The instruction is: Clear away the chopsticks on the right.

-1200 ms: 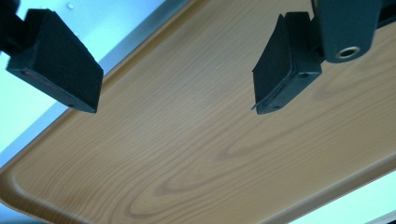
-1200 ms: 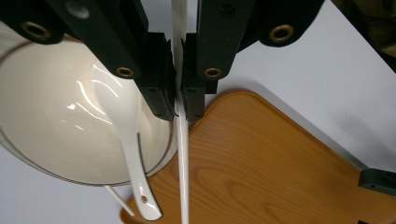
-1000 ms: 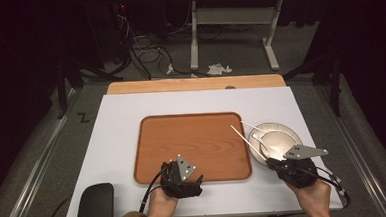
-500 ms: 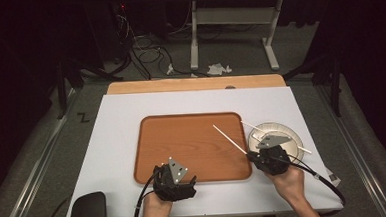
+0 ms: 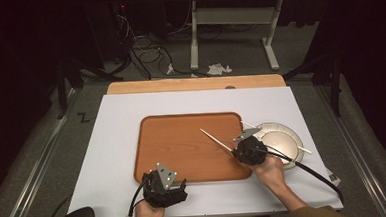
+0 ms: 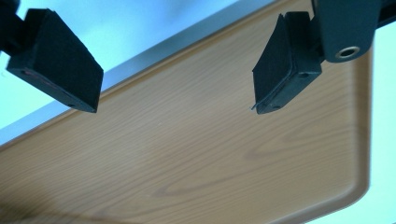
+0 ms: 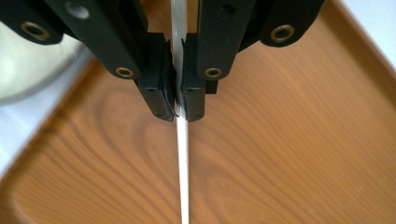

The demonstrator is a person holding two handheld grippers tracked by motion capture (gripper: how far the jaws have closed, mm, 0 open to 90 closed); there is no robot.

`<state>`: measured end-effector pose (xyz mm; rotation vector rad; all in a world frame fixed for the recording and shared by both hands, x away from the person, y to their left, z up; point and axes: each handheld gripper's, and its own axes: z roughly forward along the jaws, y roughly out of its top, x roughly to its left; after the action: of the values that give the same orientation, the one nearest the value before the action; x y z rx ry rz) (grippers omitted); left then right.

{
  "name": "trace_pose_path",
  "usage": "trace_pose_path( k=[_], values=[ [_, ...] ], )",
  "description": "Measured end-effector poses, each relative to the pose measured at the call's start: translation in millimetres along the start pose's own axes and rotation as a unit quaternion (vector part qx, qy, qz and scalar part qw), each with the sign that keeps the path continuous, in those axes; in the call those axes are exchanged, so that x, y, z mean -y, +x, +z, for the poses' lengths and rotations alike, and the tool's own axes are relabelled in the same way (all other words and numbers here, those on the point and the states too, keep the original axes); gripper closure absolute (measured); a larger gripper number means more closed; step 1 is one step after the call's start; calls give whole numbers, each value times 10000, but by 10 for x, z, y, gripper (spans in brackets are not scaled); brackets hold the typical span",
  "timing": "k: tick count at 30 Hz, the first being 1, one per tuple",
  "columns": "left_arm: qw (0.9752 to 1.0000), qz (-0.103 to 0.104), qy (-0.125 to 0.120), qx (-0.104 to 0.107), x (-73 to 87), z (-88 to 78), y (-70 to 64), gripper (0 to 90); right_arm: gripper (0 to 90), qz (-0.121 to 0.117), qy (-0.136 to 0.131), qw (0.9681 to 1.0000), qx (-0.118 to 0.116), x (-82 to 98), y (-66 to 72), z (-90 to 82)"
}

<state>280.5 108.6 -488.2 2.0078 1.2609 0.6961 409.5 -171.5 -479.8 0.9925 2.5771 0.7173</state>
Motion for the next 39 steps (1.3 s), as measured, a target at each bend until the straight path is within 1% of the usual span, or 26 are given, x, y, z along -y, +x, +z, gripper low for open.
trace_pose_path(
  k=[1,2,3,4,6,9,11,13,14,15,16,18,19,20,22,27,29,31,32,33,35,39],
  values=[
    [10000,-28,14,-38,13,-15,13,163,847,-31,-2,10000,-15,-14,1,28],
    [10000,-55,17,-60,22,-23,19,164,846,-60,117,9999,51,-39,11,68],
    [9999,-94,14,-90,33,-33,26,164,845,-121,131,9998,52,-49,8,96],
    [9998,-119,21,-125,46,-48,37,164,844,-123,83,9999,49,-66,10,118],
    [9997,-167,29,-176,65,-68,49,163,843,-118,124,9998,87,-112,21,142],
    [9994,-232,33,-247,93,-102,64,164,839,-114,129,9998,78,-144,11,176],
    [9992,-259,36,-288,104,-112,67,164,837,-30,135,9999,54,-161,4,201],
    [9991,-277,53,-307,116,-120,72,164,833,-71,185,9998,83,-184,10,228],
    [9991,-282,62,-316,120,-122,73,164,831,-153,255,9995,96,-201,35,241],
    [9991,-283,65,-321,122,-126,75,164,826,-194,196,9995,130,-208,63,254],
    [9990,-284,62,-325,125,-129,76,164,823,-264,245,9993,141,-217,72,251],
    [9990,-298,55,-330,129,-139,78,164,817,-272,232,9993,134,-221,63,256],
    [9990,-300,55,-330,129,-140,79,164,813,-212,237,9994,125,-222,56,256],
    [9990,-303,54,-327,129,-139,79,164,810,-207,251,9994,124,-222,51,255],
    [9991,-288,59,-315,127,-136,76,164,805,-238,239,9993,150,-220,52,255],
    [9992,-273,54,-302,123,-134,71,164,761,-172,252,9994,186,-218,43,248],
    [9991,-280,47,-301,120,-124,66,164,740,-179,206,9995,168,-219,39,227],
    [9992,-252,76,-289,117,-112,61,164,726,-143,85,9997,156,-228,43,167],
    [9993,-242,80,-282,115,-107,58,164,714,-165,-11,9998,126,-231,35,126],
    [9993,-234,83,-271,112,-101,53,164,704,-201,-58,9997,122,-230,27,106],
    [9995,-208,77,-232,102,-89,45,164,685,-181,-118,9997,101,-219,31,62],
    [9998,-143,39,-147,71,-62,26,164,665,-323,-254,9991,144,-183,59,-18]
  ],
)
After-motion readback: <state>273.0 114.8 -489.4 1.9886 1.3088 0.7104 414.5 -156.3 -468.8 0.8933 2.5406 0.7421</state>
